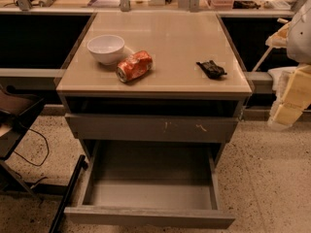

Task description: Close middle drawer

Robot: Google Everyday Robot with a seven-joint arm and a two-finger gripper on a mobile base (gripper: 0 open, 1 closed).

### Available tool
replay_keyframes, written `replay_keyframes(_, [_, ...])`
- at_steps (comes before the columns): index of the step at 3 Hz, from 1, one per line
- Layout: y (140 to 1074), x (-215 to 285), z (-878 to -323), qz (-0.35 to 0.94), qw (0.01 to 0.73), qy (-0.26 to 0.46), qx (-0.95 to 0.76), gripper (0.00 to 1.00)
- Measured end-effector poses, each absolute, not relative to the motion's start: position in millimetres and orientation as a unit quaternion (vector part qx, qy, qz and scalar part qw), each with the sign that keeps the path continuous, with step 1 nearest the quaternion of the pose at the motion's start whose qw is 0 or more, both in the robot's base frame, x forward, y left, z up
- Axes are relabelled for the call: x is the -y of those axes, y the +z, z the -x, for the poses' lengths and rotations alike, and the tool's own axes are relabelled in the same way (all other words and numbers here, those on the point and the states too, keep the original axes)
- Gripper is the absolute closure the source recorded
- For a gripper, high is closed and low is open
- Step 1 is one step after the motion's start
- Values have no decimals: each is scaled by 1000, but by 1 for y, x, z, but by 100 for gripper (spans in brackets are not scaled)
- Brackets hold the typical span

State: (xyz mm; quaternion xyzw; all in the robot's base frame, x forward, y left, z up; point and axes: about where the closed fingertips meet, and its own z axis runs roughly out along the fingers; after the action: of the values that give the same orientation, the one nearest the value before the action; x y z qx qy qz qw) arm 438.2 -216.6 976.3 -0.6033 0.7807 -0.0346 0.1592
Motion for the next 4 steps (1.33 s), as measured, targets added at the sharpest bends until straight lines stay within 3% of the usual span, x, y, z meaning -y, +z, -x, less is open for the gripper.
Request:
replay_keyframes(2, [959, 209, -422, 616, 178, -16, -767, 0])
replay_keyframes(4, [928, 137, -344, 657, 291, -9, -695, 0])
